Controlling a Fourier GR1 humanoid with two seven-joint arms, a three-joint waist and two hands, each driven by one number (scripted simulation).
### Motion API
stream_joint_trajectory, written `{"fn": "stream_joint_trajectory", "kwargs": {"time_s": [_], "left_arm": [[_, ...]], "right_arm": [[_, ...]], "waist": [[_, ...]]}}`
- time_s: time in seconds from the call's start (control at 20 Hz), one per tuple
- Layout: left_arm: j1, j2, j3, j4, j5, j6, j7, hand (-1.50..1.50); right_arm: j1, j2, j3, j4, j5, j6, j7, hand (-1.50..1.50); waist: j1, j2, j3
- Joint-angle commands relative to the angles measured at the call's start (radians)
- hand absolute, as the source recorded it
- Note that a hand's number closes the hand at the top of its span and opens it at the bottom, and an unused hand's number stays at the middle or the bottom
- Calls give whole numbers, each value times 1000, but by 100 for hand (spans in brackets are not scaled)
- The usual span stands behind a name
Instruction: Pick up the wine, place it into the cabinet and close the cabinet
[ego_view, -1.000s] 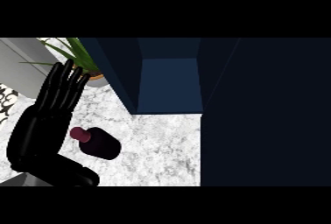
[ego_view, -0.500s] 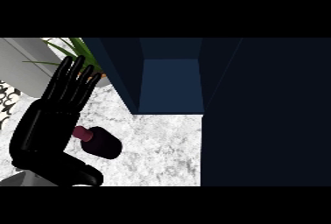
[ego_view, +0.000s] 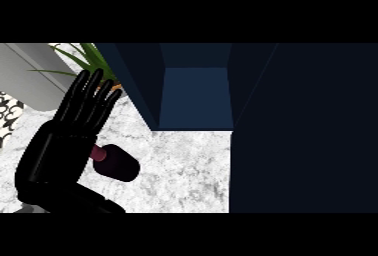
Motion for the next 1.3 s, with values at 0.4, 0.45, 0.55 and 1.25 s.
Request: {"fn": "stream_joint_trajectory", "kwargs": {"time_s": [0.4, 0.45, 0.55, 1.25], "left_arm": [[-5, 7, 30, 12, -11, -6, 10, -150], [25, 23, 35, -45, -11, 8, 54, -150], [60, 11, 33, 11, -31, -26, -29, -150], [186, 48, 116, 132, -59, -145, -200, -150]], "right_arm": [[-47, 58, 58, -18, 74, -26, 71, -150], [-67, 25, 4, -87, 6, -37, 143, -150], [-74, 57, 53, -42, 51, -35, 110, -150], [-119, 44, -27, -72, 1, -47, 188, -150]], "waist": [[-1, 1, 0], [0, 0, 0], [1, 1, 0], [1, 1, 0]]}}
